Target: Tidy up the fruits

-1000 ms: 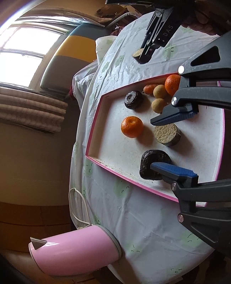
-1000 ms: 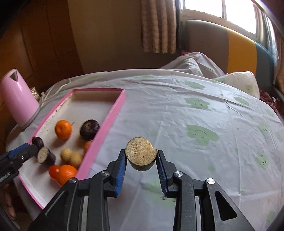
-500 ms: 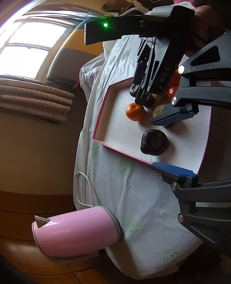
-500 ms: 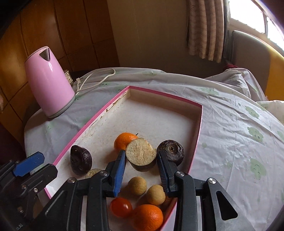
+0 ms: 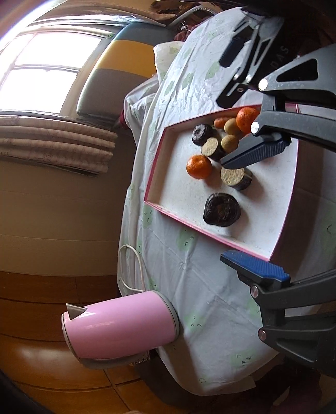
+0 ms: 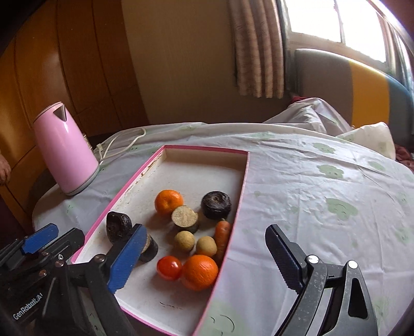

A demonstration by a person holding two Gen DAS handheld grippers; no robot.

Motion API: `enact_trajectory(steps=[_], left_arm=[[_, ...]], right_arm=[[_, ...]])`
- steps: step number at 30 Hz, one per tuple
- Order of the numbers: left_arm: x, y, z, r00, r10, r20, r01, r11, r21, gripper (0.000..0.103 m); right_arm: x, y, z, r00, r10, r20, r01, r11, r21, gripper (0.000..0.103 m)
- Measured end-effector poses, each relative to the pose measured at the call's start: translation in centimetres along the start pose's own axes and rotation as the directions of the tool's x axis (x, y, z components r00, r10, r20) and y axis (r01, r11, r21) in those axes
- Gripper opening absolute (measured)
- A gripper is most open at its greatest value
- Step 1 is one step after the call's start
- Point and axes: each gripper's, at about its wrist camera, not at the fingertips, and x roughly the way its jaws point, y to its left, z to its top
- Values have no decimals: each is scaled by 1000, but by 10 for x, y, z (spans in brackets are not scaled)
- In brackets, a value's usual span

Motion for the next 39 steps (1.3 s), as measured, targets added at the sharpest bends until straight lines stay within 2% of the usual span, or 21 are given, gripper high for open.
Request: enact_trajectory(steps=[4,7,10,17,33,39], left_arm=[[-6,-8,-5,1000,2,20,-2,1000,7,66],[-8,-11,-6,1000,20,13,-21,1000,13,66],[-8,-10,-8,998,57,9,-57,998,9,66],[-11,-2,-9,996,90,13,-90,996,-10,66],[-9,-2,-11,997,77,6,-77,997,11,66],[-8,-4,-12,999,50,-11,-50,999,12,66]], right_arm=[[-14,-15,-16,998,-56,-5,56,997,55,98],[-20,-18,-25,997,-81,-8,81,996,45,98],[-23,-15,-31,997,-81,-4,81,997,20,98],[-26,0,-36,999,-53,3,53,998,-26,98],[-25,11,-40,999,-41,-6,40,997,-65,98],[-24,11,-40,999,-42,-5,42,997,-67,98]])
